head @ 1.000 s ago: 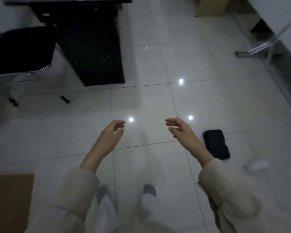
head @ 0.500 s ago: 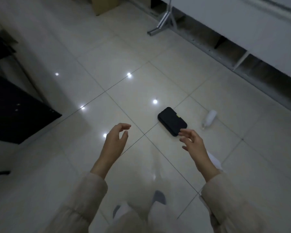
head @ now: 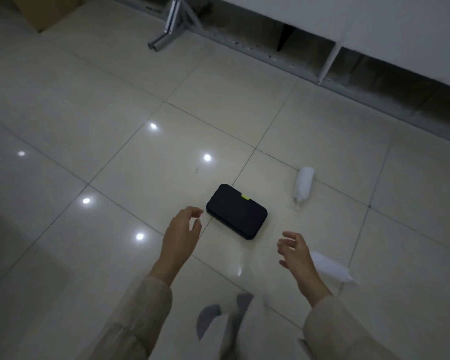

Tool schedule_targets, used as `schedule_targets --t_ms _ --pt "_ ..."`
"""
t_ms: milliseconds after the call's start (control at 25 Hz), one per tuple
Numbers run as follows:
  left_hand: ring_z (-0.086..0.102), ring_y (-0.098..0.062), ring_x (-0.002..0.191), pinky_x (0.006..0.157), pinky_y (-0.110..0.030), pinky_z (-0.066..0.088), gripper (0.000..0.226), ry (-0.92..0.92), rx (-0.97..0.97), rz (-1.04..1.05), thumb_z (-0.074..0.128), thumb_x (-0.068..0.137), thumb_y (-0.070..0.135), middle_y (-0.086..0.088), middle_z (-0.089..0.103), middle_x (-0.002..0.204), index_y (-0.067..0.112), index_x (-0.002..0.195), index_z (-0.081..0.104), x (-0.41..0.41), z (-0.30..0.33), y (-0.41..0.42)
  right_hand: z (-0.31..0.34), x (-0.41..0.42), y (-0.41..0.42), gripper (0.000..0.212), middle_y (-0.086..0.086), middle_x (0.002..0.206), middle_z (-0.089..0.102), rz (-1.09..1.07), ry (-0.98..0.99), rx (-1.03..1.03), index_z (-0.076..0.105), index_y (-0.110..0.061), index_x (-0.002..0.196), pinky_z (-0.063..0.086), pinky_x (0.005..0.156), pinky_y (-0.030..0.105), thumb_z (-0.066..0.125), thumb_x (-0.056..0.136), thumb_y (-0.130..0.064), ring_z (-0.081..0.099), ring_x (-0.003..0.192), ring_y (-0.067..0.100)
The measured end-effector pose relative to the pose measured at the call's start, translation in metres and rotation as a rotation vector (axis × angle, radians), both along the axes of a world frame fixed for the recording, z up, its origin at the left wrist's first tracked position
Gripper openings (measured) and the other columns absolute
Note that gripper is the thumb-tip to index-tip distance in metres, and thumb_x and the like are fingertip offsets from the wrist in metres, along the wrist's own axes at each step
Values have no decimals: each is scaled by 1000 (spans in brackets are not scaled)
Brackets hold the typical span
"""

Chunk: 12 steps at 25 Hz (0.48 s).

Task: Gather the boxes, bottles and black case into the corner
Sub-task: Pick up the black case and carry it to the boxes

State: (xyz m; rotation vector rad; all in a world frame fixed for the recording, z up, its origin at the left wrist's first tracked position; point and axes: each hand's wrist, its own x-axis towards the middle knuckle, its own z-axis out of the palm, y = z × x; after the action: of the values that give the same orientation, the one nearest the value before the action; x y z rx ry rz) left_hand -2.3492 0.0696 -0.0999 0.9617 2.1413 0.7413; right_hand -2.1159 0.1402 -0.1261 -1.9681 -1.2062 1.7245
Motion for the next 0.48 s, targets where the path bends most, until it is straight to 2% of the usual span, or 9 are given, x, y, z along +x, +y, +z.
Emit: schedule_targets --t_ms 240,360,440,480 --pt "47 -25 119 92 -26 35 36 10 -65 1 51 92 17 -11 50 129 9 127 46 -11 -206 86 -194 -10 72 46 10 128 46 -17 -51 -107 33 -15 133 43 92 37 52 91 -22 47 103 20" --pt "41 -29 125 98 -32 36 57 -30 -154 -8 58 88 26 -18 41 136 1 135 36 -12 -295 119 -279 -12 93 57 12 133 43 -28 -58 -144 25 -17 137 42 99 40 54 90 -30 46 105 21" --pt "42 -32 128 105 -39 38 76 -69 -210 30 65 81 41 -19 41 138 0 137 33 -22 -342 137 -322 -13 102 63 13 134 44 -34 -38 -151 19 -16 140 42 99 40 53 90 -36 46 105 20" --pt "47 -31 125 103 -41 42 85 -88 -224 45 68 74 51 -17 46 135 1 135 37 -26 -360 143 -338 -15 103 66 13 134 45 -40 -9 -157 17 -16 141 42 99 40 53 90 -37 48 106 21"
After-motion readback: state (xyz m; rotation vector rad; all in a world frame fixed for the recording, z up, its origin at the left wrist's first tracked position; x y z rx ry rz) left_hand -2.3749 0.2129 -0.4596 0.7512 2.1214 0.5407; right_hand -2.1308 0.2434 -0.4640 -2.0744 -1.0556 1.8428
